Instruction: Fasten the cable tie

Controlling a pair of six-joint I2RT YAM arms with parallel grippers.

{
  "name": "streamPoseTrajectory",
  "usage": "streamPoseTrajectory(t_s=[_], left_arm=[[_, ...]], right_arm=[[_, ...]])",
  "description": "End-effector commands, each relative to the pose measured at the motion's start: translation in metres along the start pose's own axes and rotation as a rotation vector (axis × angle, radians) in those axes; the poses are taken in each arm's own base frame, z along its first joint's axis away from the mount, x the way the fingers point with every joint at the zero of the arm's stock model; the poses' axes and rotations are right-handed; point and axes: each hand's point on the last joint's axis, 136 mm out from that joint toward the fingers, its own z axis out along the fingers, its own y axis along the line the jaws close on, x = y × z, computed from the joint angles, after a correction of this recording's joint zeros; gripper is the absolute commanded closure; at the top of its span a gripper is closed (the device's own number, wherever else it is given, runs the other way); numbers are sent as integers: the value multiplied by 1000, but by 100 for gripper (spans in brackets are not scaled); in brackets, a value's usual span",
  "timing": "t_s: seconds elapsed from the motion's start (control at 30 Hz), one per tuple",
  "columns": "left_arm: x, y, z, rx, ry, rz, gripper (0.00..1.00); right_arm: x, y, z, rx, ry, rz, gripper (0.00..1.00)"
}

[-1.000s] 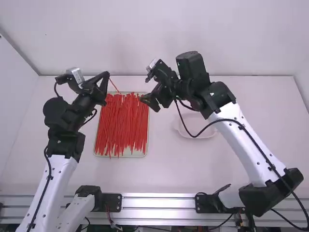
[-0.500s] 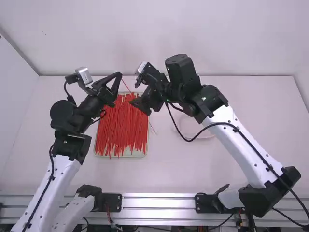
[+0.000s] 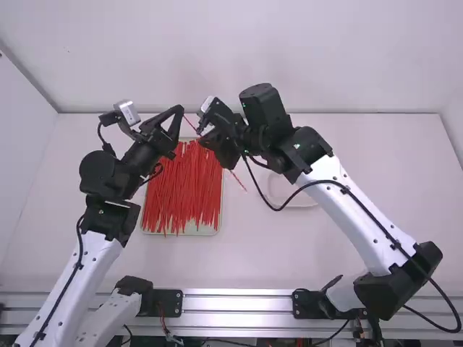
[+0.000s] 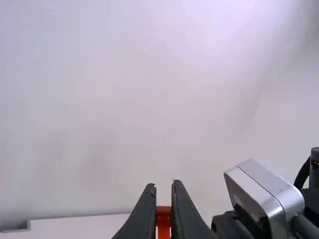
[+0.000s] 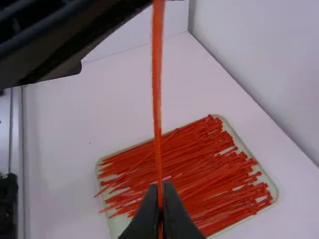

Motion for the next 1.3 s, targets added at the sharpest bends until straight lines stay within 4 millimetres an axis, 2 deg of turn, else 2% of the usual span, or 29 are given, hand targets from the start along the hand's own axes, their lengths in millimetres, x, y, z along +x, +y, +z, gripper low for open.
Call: streamPoseTrajectory(t_s=[0.0,0.1,0.2,0.3,0.4,0.47,0.67,0.83,0.87,0.93,0.97,1.03,1.2,1.27], left_arm=[[2,3,3,-4,1,1,98],[4,3,5,1,3,1,98],[4,5,8,-1,0,2,91],[-5,5,7,6,-32,95,86],[-19,20,2,-43,-69,93,79],[-23,23,0,-44,-76,96,76],[-30,12,1,67,-31,208,50],[-19,3,17,147,80,299,33],[-16,1,23,177,122,331,25],[-14,-2,31,216,169,366,18],[-14,-2,34,236,192,376,11],[-12,-6,41,288,244,386,2],[-2,-28,54,554,378,419,1],[-1,-31,58,626,408,414,1]], right_arm=[[-9,-1,-3,2,-20,-2,100],[-9,-1,-3,2,-19,-2,100],[-8,-5,-3,17,-16,0,100],[-7,-16,-6,50,-14,9,100],[-5,-33,-15,85,-24,27,100],[-6,-40,-18,101,-31,30,100],[-9,-84,-43,181,-91,58,100],[-13,-96,-59,98,-169,63,100],[-14,-100,-63,65,-194,65,100],[-14,-102,-68,17,-220,67,100],[-14,-101,-70,-5,-232,65,100],[-14,-101,-71,-51,-250,64,100],[-11,-87,-64,-171,-276,-16,100],[-12,-81,-63,-217,-289,-18,100]])
